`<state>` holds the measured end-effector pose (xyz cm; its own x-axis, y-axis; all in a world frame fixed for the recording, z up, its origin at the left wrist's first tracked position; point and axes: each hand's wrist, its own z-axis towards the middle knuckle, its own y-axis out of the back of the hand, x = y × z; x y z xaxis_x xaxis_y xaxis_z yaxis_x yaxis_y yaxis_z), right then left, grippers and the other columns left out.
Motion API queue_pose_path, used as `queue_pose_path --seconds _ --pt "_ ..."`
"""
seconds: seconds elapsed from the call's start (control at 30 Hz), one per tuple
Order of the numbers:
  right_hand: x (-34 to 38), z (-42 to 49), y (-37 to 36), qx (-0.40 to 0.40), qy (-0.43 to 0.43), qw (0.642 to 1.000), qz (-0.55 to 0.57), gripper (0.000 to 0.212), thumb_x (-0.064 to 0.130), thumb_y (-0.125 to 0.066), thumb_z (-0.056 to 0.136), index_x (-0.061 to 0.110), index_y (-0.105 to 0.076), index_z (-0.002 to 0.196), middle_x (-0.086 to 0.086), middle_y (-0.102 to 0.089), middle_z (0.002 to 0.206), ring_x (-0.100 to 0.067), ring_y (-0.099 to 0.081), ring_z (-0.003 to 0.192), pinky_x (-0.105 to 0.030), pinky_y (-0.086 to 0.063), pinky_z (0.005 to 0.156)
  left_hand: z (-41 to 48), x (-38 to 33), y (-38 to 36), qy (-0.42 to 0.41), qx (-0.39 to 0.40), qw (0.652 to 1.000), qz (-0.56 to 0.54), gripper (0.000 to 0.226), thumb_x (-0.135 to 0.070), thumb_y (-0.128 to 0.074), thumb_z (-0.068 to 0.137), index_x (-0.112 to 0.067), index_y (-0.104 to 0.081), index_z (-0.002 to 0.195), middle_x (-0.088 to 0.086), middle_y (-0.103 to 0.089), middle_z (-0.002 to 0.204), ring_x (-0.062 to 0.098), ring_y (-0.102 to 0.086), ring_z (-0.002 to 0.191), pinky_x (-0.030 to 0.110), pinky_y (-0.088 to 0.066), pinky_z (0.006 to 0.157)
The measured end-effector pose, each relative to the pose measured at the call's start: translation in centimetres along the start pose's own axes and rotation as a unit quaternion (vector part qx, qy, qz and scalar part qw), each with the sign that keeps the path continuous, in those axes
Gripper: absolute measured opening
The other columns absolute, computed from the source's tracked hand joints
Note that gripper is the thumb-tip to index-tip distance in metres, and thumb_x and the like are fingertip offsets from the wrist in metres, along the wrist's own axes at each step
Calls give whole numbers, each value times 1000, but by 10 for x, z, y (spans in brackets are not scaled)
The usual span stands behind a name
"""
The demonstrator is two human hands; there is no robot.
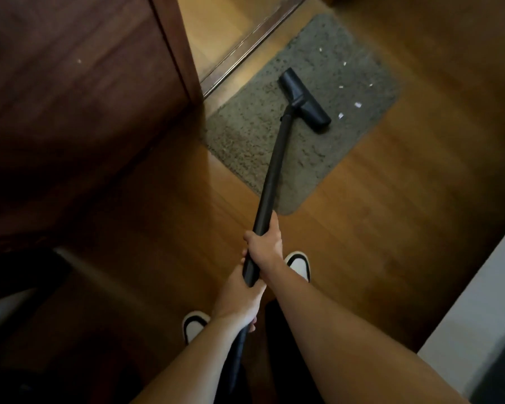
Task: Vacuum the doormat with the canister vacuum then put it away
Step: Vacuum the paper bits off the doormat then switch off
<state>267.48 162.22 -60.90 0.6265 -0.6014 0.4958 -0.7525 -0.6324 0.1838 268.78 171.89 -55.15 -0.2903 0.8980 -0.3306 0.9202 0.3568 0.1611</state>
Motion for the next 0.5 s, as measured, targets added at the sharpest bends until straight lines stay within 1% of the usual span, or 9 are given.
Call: queue_pose_path --seconds 0.07,0.1,0.13,0.2,0.23,0.27,0.33,0.4,0.5 --pt "-24 -18 -15 -1 -13 999 45 85 5 -60 95 49 -20 155 -12 -62 92 -18 -58 51 -33 -54 52 -11 26 11 16 19 1000 -9 23 -39 -58 96 -29 -52 116 6 -68 84 13 -58 47 21 -49 40" --pt "-35 -25 -22 -3 -20 997 68 85 3 -60 95 49 -21 155 -12 -60 87 -18 -57 52 -33 -53 51 -15 39 15 16 24 1000 -10 19 -38 -60 95 -29 -54 111 6 -69 85 11 -58 49 18 -47 39" --pt "-46 -32 -29 -5 -26 996 86 86 2 -60 95 49 -21 155 -12 -58 86 -19 -56 53 -33 -53 51 -17 53 18 13 29 999 -19 18 -37 -62 94 -27 -55 107 7 -69 83 11 -57 49 19 -47 39" --pt "-65 -42 -39 -11 -37 993 111 88 2 -61 94 52 -20 154 -12 -57 86 -19 -55 54 -34 -53 53 -19 77 20 15 34 998 -40 18 -35 -66 92 -23 -57 102 10 -68 72 16 -57 44 27 -49 43" --pt "-72 -45 -43 -13 -40 992 120 87 3 -61 94 53 -21 154 -12 -57 86 -20 -55 54 -35 -53 53 -19 86 20 13 29 999 -39 18 -35 -67 91 -23 -58 100 9 -67 67 17 -58 43 28 -49 45" --pt "-78 -47 -46 -15 -42 991 126 87 4 -62 95 53 -21 154 -12 -57 86 -20 -55 54 -35 -53 53 -19 93 19 9 23 999 -29 18 -35 -67 90 -24 -58 100 8 -66 65 17 -58 43 28 -49 46" --pt "-84 -48 -46 -17 -44 991 127 86 6 -62 95 52 -21 154 -12 -58 88 -20 -54 53 -35 -52 52 -19 99 17 2 16 1000 -19 18 -36 -66 91 -25 -57 103 8 -66 68 15 -58 42 26 -47 44" --pt "-85 -46 -42 -15 -43 991 129 85 6 -63 95 50 -21 155 -12 -58 88 -19 -54 52 -34 -52 51 -18 97 13 -8 16 1000 -13 19 -36 -65 92 -29 -56 107 7 -66 72 12 -57 40 24 -46 43" --pt "-79 -39 -32 -11 -40 990 133 85 5 -64 95 50 -24 154 -14 -57 86 -20 -54 51 -35 -52 51 -14 87 5 -24 19 1000 2 21 -36 -62 93 -31 -54 112 2 -65 72 7 -56 40 24 -44 43"
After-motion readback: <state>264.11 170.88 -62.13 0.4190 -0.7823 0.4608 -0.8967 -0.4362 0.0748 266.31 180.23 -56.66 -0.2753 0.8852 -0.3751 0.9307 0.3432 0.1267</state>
